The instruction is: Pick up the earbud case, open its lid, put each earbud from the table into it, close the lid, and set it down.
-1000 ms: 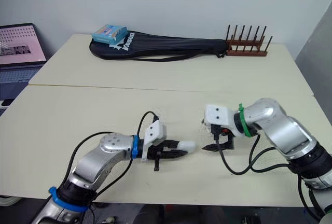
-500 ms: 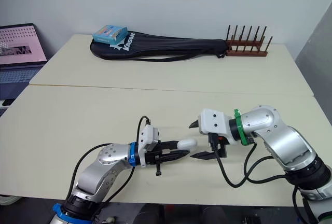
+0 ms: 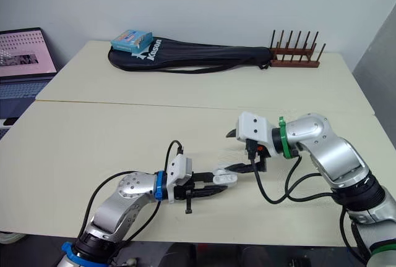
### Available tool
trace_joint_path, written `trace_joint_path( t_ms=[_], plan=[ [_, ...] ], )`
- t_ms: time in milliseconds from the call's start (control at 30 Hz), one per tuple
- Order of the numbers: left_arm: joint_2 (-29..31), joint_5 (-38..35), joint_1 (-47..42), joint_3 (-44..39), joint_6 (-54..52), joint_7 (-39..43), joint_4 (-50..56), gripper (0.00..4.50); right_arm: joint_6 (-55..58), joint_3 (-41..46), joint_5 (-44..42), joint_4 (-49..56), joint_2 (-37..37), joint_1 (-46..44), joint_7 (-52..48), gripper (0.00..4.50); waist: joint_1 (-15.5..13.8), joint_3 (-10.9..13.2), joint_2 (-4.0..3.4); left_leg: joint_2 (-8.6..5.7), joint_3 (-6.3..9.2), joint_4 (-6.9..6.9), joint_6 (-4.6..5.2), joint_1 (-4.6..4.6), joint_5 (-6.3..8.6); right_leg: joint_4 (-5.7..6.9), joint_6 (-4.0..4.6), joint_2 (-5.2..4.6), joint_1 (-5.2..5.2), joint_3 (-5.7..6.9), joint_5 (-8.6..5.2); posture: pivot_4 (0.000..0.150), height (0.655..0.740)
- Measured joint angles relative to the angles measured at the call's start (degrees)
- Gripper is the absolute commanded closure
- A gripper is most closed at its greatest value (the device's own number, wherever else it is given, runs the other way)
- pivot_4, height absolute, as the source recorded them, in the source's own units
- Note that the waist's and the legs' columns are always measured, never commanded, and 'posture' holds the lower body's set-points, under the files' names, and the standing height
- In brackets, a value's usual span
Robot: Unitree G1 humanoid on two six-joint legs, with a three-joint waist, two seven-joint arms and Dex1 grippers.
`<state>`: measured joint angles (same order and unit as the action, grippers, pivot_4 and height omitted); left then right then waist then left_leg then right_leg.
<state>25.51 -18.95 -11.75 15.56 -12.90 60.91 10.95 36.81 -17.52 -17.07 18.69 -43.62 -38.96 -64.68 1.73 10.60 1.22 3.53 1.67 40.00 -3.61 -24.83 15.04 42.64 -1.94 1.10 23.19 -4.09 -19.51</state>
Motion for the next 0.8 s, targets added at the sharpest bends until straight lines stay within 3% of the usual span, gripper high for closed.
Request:
trace_joint_path(
  t_ms=[200, 633, 800],
  plan=[
    [-1.00, -1.01, -1.31, -1.25, 0.31, -0.76, -2.30, 3.71, -0.30, 6.42, -3.08, 1.51, -3.88, 4.23, -1.68, 0.00, -0.21, 0.00, 0.00, -0.01, 0.02, 0.00, 0.00, -0.02, 0.00, -0.02, 0.00, 0.00, 0.00, 0.03, 0.00, 0.150, 0.6787],
    [-0.23, -2.47, -5.37, -8.86, 3.40, -1.39, -9.09, 3.71, -11.57, 37.73, -5.10, -0.24, -5.39, 39.86, 2.58, 0.00, -0.20, 0.00, 0.00, -0.07, -0.03, 0.00, 0.00, 0.02, 0.00, 0.00, -0.01, -0.04, -0.07, -0.02, 0.00, 0.150, 0.6787],
    [0.15, -2.34, -5.57, -10.31, 4.67, -1.58, -11.28, 3.71, -15.02, 46.63, -4.75, -3.84, -5.02, 48.75, 3.56, 0.00, 0.03, -0.02, -0.03, -0.07, -0.09, 0.00, 0.00, 0.08, -0.01, 0.02, -0.01, -0.02, -0.10, -0.06, -0.01, 0.150, 0.6787]
  ],
)
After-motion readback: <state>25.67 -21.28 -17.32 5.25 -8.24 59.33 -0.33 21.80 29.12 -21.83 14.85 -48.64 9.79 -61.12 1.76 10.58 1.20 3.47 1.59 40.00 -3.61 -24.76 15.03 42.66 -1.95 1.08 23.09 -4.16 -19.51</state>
